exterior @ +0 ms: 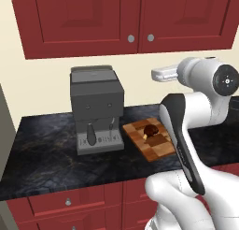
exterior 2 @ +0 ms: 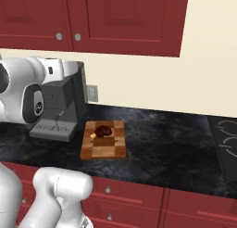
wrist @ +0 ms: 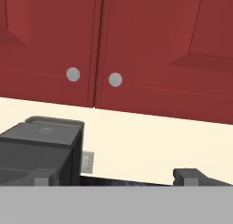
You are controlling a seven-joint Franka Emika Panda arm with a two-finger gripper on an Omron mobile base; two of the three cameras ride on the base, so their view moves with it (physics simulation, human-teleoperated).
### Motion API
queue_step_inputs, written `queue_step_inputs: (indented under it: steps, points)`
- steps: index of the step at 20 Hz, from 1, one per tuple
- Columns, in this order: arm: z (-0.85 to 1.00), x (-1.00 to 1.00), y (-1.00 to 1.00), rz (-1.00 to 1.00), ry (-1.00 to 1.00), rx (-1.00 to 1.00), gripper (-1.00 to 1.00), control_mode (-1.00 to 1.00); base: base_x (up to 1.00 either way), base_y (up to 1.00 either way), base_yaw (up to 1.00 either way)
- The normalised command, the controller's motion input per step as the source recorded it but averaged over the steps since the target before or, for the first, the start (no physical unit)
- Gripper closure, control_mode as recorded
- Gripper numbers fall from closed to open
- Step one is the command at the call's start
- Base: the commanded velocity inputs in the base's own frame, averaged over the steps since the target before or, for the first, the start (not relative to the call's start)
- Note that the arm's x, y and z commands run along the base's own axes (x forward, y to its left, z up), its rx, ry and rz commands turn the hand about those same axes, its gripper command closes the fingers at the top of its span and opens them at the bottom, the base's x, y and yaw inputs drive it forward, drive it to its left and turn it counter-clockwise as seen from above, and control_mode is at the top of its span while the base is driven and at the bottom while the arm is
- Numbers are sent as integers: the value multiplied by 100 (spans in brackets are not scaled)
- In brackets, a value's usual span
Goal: Open the cabinet, retrieve the rolling pin, and place it next to the meat on the cutting board to prepare for tenderizing.
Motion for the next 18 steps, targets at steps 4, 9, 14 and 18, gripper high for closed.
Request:
queue_step_inputs:
  steps: [4,9,14,18]
  points:
    - [0,0,0,0,-1,0,-100,-100,0,0,0]
    - [0,27,0,0,-4,-2,-100,-100,0,0,0]
    - [7,46,0,0,0,-4,-100,-100,0,0,0]
    - [30,33,0,0,-2,-6,-100,-100,0,0,0]
